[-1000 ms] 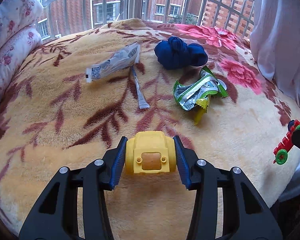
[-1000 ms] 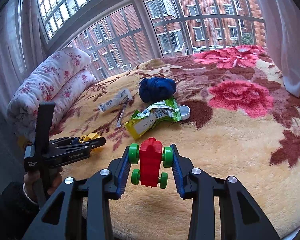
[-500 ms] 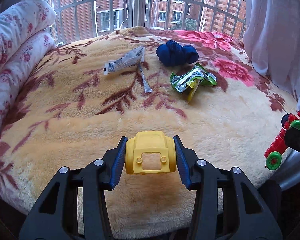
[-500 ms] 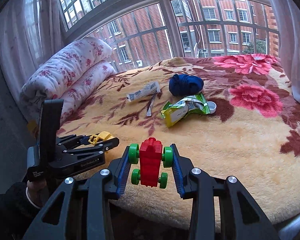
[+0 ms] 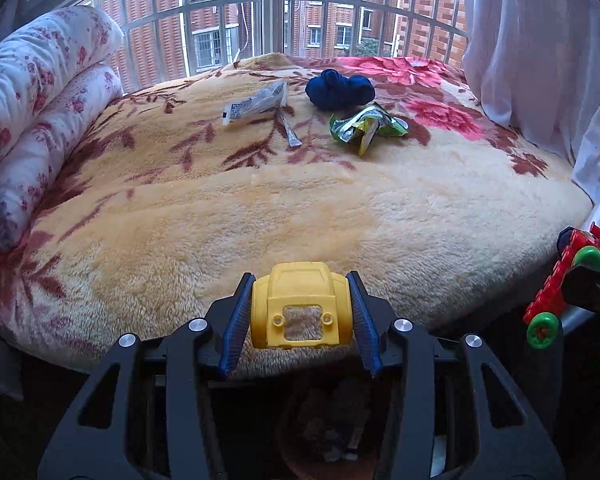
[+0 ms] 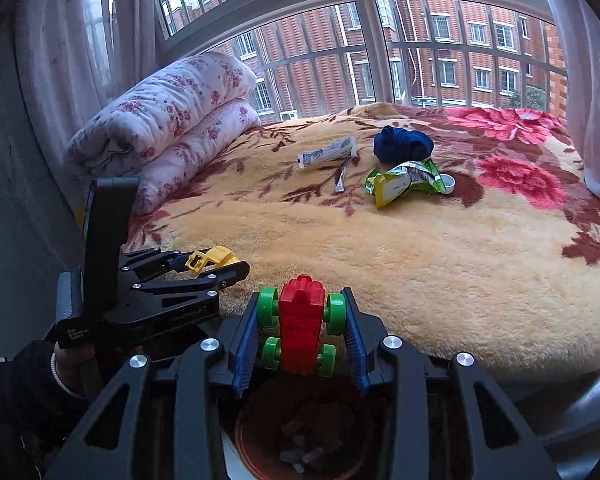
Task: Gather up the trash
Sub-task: 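Lower the toy car and yellow piece into the orange bin, open both grippers, then raise both open tools back up toward the bed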
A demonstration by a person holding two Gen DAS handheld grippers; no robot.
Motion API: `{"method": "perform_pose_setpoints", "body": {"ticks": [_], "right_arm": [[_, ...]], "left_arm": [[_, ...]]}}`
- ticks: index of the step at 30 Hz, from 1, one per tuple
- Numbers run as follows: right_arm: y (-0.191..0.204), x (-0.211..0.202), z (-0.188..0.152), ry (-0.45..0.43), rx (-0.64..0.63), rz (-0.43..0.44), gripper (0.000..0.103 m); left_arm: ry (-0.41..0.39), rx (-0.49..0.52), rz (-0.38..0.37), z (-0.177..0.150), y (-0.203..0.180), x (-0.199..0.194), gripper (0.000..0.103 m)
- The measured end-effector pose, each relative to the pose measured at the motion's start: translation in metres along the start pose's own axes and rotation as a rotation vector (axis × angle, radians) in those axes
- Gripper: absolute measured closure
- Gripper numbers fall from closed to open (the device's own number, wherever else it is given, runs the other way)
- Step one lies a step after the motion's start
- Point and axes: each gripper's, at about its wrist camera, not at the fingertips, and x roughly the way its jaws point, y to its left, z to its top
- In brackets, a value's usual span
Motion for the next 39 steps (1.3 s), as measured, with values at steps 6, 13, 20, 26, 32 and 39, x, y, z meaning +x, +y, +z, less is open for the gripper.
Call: {"method": "perform_pose_setpoints", "body": {"ticks": [6, 13, 20, 26, 32, 39], "right_arm": [[0.015, -0.005, -0.030, 0.056, -0.022, 0.005, 0.064], [0.024, 0.013, -0.074, 0.185, -0.042, 0.028, 0.064], [0.018, 0.046, -0.103, 0.300, -0.039, 0.046, 0.064], [0.003, 0.078, -0.125, 0.410, -0.020, 0.057, 0.064], [-0.013, 0.103, -0.136, 0.478, 0.017, 0.060, 0.044], [-0.026, 0.106, -0.133, 0.482, 0.048, 0.067, 0.044]], "left_arm": [[0.033, 0.036, -0.018, -0.034, -0.005, -0.009, 0.058], [0.139, 0.116, -0.062, -0.082, -0.015, -0.001, 0.058], [0.266, 0.154, -0.077, -0.111, -0.018, 0.031, 0.058], [0.387, 0.186, -0.092, -0.128, -0.026, 0.065, 0.058], [0.494, 0.246, -0.045, -0.137, -0.035, 0.090, 0.034], [0.518, 0.236, -0.045, -0.137, -0.028, 0.096, 0.031]]}}
